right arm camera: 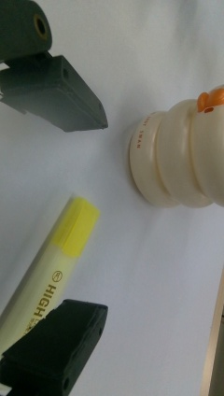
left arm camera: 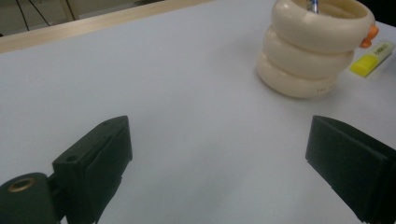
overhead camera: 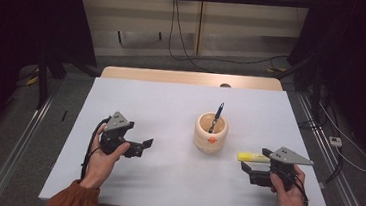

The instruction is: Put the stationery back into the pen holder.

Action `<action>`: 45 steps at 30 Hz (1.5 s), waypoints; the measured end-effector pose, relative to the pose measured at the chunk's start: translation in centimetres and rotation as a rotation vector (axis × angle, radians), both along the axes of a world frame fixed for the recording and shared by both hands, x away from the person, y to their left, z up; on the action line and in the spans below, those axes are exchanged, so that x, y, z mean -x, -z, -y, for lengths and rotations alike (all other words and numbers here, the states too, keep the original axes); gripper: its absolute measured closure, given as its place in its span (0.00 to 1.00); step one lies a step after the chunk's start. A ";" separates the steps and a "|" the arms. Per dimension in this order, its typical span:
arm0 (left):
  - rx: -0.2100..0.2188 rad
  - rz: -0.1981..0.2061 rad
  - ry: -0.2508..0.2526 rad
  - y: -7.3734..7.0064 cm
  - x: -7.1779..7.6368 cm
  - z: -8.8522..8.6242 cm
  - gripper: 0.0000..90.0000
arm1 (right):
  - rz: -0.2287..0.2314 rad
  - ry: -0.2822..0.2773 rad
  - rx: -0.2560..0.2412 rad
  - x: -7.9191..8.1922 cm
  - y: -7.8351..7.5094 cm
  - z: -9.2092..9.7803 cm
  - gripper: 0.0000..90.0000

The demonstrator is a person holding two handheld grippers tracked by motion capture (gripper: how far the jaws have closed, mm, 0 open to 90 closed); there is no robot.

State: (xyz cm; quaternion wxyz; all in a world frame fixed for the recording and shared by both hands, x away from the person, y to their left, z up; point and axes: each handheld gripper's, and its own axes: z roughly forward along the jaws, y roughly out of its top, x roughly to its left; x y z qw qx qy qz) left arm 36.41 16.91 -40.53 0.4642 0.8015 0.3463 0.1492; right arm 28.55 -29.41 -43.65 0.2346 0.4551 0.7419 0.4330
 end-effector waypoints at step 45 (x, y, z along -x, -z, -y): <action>0.004 0.066 -0.100 2.1 5.4 -4.2 0.08 | -0.237 0.166 0.120 -6.8 0.8 4.6 1.00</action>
